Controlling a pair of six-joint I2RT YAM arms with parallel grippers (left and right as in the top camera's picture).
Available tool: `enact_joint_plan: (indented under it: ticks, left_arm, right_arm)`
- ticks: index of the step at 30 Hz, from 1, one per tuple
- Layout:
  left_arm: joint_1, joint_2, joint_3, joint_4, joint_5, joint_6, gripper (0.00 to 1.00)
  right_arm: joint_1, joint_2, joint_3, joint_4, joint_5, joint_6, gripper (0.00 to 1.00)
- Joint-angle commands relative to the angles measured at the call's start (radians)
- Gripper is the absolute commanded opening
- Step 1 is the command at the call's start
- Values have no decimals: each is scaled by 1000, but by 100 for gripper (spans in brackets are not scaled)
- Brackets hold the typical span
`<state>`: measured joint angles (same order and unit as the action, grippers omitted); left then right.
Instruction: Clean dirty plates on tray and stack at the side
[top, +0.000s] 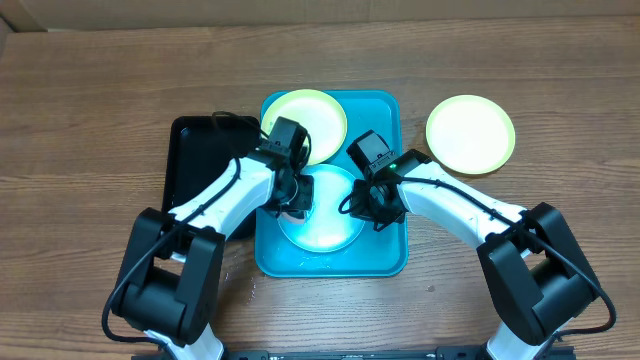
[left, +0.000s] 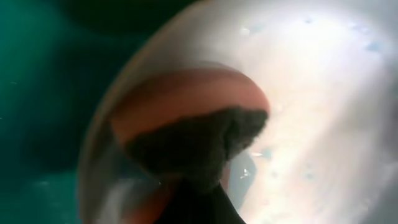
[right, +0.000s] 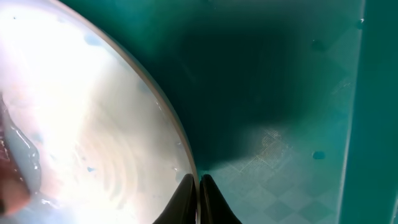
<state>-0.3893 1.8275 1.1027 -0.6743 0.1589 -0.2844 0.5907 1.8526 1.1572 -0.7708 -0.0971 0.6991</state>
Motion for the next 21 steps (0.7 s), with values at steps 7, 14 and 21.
enact_joint_plan:
  ticks: [7, 14, 21]
  left_arm:
    - [11, -3, 21, 47, 532, 64, 4]
    - [99, -63, 205, -150, 383, 135, 4]
    - [238, -120, 342, -408, -37, 119, 4]
  right_arm:
    - [5, -9, -6, 10, 6, 4, 4]
    - [5, -9, -6, 6, 6, 4, 4]
    - [5, -9, -6, 7, 6, 4, 4]
